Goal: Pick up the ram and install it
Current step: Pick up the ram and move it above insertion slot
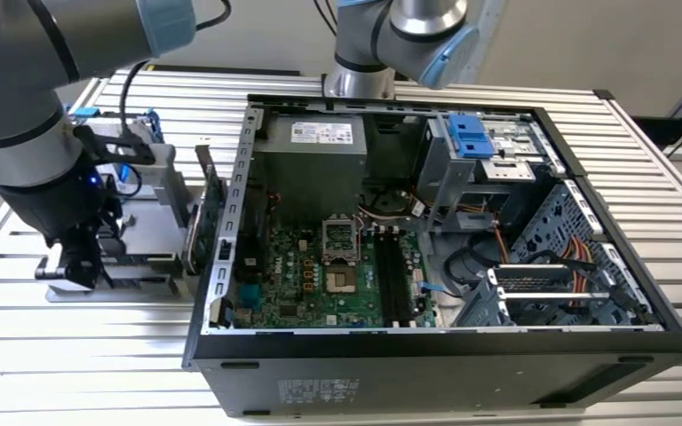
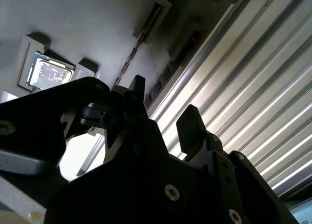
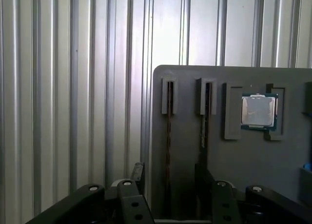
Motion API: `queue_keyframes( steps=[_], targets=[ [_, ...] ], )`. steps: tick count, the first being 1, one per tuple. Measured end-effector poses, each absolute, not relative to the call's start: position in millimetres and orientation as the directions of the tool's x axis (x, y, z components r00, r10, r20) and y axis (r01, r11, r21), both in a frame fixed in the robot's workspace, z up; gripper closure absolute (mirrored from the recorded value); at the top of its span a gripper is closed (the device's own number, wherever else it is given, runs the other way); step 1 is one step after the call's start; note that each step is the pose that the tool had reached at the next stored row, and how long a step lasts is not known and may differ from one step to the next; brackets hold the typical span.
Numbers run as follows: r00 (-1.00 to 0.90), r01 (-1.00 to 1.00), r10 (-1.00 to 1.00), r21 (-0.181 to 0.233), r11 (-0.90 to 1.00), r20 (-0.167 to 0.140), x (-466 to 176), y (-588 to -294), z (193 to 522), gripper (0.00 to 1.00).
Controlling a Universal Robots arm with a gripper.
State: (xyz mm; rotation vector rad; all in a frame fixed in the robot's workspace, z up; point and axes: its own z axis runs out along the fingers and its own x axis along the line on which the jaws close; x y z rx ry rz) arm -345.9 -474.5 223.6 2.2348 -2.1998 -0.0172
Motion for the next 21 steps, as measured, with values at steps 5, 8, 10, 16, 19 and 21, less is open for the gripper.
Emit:
queue_keyframes(
  steps=[5, 8, 10, 16, 19, 21],
  targets=[
    [0.015, -1.000, -1.000, 0.012, -0.015, -0.004, -347, -474, 216, 0.00],
    [0.015, -1.000, -1.000, 0.012, -0.015, -0.004, -347, -474, 212, 0.00],
    [0.015, -1.000, -1.000, 0.012, -0.015, -0.004, -347, -473, 209, 0.00],
    [0.015, -1.000, -1.000, 0.012, -0.015, -0.004, -347, -472, 201, 0.00],
    [0.015, -1.000, -1.000, 0.012, -0.015, -0.004, -348, -472, 199, 0.00],
    [0.015, -1.000, -1.000, 0.012, -0.015, -0.004, -348, -471, 197, 0.00]
  ],
)
